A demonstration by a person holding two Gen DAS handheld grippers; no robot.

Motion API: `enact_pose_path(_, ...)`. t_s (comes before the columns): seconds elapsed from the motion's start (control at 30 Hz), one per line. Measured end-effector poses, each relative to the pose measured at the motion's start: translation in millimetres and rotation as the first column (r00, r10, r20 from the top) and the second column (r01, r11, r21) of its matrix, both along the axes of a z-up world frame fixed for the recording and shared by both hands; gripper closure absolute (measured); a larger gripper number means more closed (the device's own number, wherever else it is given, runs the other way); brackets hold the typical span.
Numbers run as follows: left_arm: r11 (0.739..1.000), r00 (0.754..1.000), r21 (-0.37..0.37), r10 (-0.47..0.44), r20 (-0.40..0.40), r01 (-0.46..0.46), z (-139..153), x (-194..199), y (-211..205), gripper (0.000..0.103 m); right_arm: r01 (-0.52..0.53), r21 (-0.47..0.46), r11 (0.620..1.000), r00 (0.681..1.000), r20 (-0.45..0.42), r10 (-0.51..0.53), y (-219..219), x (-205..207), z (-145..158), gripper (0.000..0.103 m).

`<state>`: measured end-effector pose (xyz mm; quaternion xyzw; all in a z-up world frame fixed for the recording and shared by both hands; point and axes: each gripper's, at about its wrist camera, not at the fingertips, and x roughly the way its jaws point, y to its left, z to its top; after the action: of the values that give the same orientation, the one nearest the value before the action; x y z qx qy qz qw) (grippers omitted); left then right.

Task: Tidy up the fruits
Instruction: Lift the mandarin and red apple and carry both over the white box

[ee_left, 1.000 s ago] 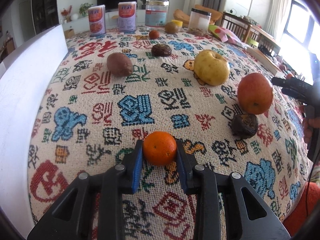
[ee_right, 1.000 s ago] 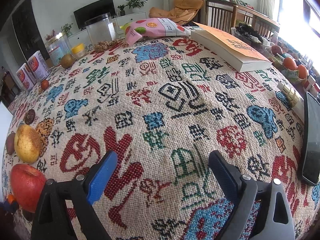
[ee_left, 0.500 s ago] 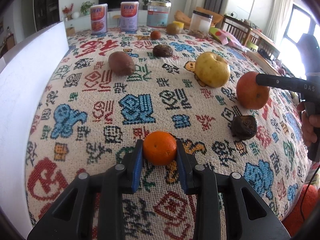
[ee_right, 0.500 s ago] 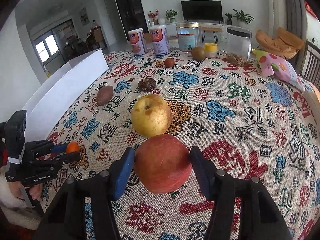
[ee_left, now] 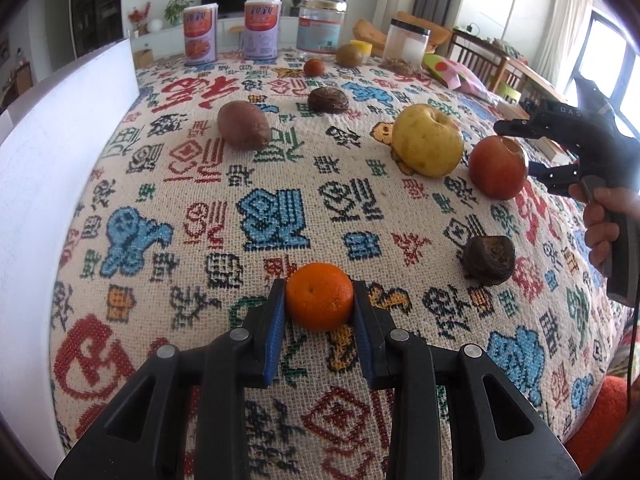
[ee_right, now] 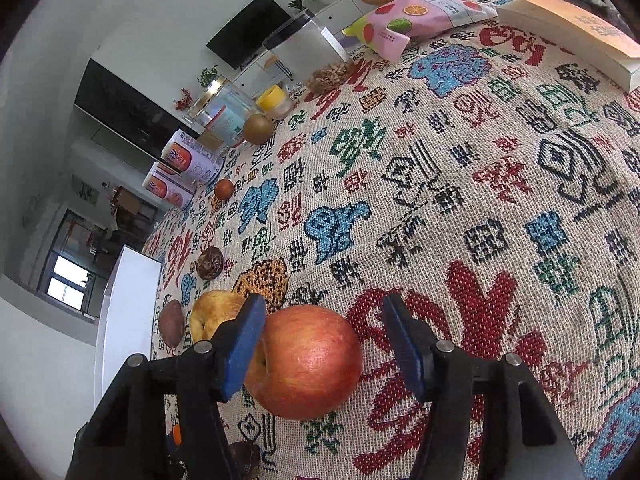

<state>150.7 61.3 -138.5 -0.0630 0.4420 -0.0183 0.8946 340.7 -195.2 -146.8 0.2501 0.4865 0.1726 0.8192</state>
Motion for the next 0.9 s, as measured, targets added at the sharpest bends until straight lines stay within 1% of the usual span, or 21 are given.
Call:
enact_pose_path(0.07, 1.0, 1.0, -0.003, -0.001, 0.0, 0.001, -0.1, 0.0, 0.2, 0.071, 0.007, -0.006, 1.0, 1.0, -0.007, -0.007, 1.2, 2.7, -0.6, 0.04)
enact_pose_path(0.17, 1.0, 1.0, -0.02, 0.0, -0.003, -0.001, -0.2, 0.8, 2.4, 0.071, 0.002, 0.007, 1.0, 1.0, -0.011, -0.002, 0.5, 3.6, 0.4, 0.04)
enact_pose_path(0.3, 0.999, 1.0, -0.047, 0.006, -0.005, -0.006, 0.1, 0.6, 6.8, 0.072, 0.004, 0.016, 1.0, 0.999, 0.047, -0.004, -15.6, -7.3, 12.9, 0.036)
enact_pose_path(0.33, 0.998, 1.0, -0.055, 0.01, -0.004, -0.01, 0.1, 0.2, 7.8, 0.072, -0.005, 0.002, 1.0, 0.997, 0.072, 0.005, -20.0, -12.3, 17.4, 0.035)
enact_pose_path(0.37, 0.998, 1.0, -0.061, 0.013, -0.002, -0.014, -0.2, 0.0, 8.7, 0.072, -0.016, -0.029, 0.999, 0.995, 0.099, 0.019, -22.6, -17.6, 22.0, 0.032)
enact_pose_path(0.43, 0.998, 1.0, -0.066, 0.021, 0.003, -0.021, -0.7, -0.1, 8.2, 0.072, -0.061, -0.135, 0.989, 0.981, 0.177, 0.085, -19.6, -34.5, 31.6, 0.025)
enact_pose_path(0.5, 0.998, 1.0, -0.061, 0.025, 0.01, -0.024, -0.5, 0.7, 6.9, 0.072, -0.127, -0.226, 0.966, 0.953, 0.242, 0.182, -7.1, -51.9, 35.8, 0.013)
enact_pose_path(0.57, 0.998, 1.0, -0.06, 0.026, 0.013, -0.025, -0.1, 0.6, 6.2, 0.072, -0.189, -0.315, 0.93, 0.926, 0.258, 0.275, 15.0, -62.0, 34.7, 0.012)
enact_pose_path(0.63, 0.997, 1.0, -0.069, 0.018, 0.012, -0.017, 1.9, -1.1, 6.2, 0.073, -0.232, -0.405, 0.885, 0.907, 0.239, 0.347, 41.1, -64.3, 28.2, 0.012)
enact_pose_path(0.73, 0.997, 0.999, -0.076, 0.0, 0.039, 0.003, 10.5, -8.6, 8.2, 0.073, -0.242, -0.531, 0.812, 0.909, 0.169, 0.381, 72.3, -50.8, 11.1, 0.013)
enact_pose_path(0.77, 0.997, 0.999, -0.075, -0.001, 0.048, 0.004, 14.0, -11.2, 9.3, 0.073, -0.242, -0.566, 0.788, 0.907, 0.157, 0.391, 79.7, -47.2, 6.9, 0.013)
enact_pose_path(0.8, 0.997, 0.998, -0.075, 0.001, 0.055, 0.004, 17.3, -13.9, 10.6, 0.073, -0.242, -0.594, 0.767, 0.905, 0.147, 0.4, 85.6, -43.9, 3.5, 0.026)
enact_pose_path(0.83, 0.997, 0.998, -0.079, 0.003, 0.06, 0.002, 20.5, -16.1, 12.3, 0.073, -0.246, -0.613, 0.751, 0.906, 0.13, 0.403, 88.8, -41.4, 0.8, 0.032)
enact_pose_path(0.87, 0.996, 0.998, -0.085, 0.007, 0.063, -0.001, 23.1, -18.0, 14.1, 0.073, -0.238, -0.611, 0.755, 0.91, 0.13, 0.393, 88.2, -40.8, 1.4, 0.033)
enact_pose_path(0.9, 0.996, 0.998, -0.094, 0.011, 0.063, -0.005, 26.1, -20.2, 15.6, 0.073, -0.236, -0.595, 0.768, 0.917, 0.124, 0.378, 85.4, -40.3, 1.9, 0.034)
